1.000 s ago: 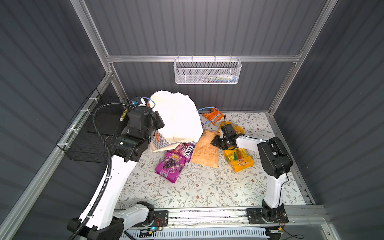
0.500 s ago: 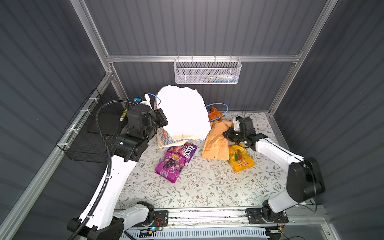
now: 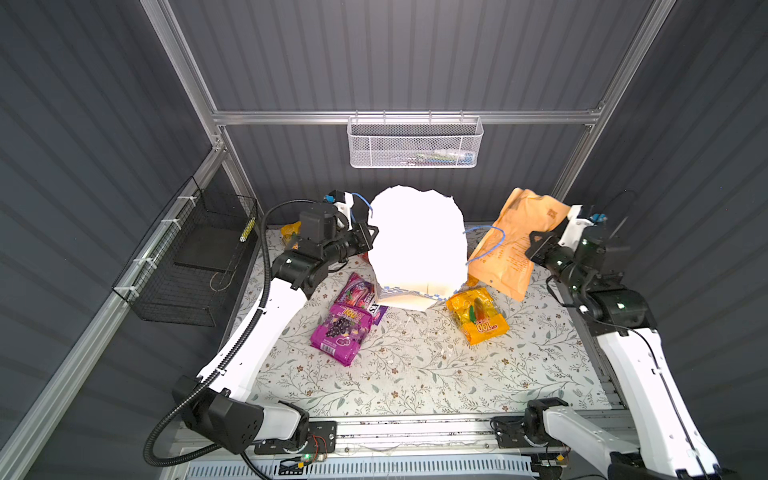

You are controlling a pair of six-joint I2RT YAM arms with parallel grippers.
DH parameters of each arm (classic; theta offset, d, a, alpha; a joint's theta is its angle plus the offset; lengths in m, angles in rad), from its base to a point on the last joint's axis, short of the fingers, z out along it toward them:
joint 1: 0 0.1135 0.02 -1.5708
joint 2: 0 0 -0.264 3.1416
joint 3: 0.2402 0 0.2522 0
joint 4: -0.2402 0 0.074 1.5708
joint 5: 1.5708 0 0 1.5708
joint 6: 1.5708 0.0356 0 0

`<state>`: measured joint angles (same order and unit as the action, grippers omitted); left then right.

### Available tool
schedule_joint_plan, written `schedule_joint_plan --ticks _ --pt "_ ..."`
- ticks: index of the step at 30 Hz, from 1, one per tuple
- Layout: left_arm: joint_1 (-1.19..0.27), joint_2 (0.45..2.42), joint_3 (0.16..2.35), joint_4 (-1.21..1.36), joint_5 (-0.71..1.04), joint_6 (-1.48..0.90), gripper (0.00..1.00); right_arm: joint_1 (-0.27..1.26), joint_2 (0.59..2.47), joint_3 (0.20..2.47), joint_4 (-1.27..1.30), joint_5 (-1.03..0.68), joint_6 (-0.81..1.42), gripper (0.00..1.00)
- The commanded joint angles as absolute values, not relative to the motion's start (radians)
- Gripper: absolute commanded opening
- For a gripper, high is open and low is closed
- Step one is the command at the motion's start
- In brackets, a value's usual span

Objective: Place the snacks into the paper bag
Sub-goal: 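Lift the tan QR-code pouch high with the right gripper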

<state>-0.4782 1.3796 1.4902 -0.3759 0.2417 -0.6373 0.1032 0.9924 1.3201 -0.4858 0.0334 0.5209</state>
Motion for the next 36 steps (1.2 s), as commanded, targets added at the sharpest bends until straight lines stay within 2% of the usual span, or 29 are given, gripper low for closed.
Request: schedule_joint_plan --ticks 1,5,9,14,17,23,26,36 --pt "-0.523 1.404 1.462 -0.302 0.309 -0.699 0.00 0.101 0.958 1.368 -0.535 0.188 0.466 0.00" --pt "-0.543 1.401 1.378 -0.276 0.276 -0.757 0.00 0.104 0.926 1.443 -0.508 0.231 0.451 0.00" --pt "-0.551 1.403 1.318 -0.230 0.285 -0.794 0.00 0.144 0.953 1.556 -0.489 0.170 0.412 0.00" --pt "-0.558 1.423 1.276 -0.205 0.307 -0.818 0.00 0.250 1.021 1.679 -0.465 0.215 0.346 0.00" --pt "-0.560 1.416 1.264 -0.197 0.303 -0.822 0.00 0.379 1.067 1.755 -0.449 0.235 0.272 0.00" --pt "-0.561 1.361 1.239 -0.219 0.246 -0.795 0.00 0.500 1.179 1.873 -0.470 0.117 0.214 0.00" --pt "-0.561 1.346 1.240 -0.237 0.236 -0.783 0.00 0.551 1.222 1.972 -0.482 0.187 0.171 0.00" --pt "-0.561 1.253 1.217 -0.302 0.144 -0.738 0.00 0.594 1.236 2.018 -0.404 0.400 0.084 0.00"
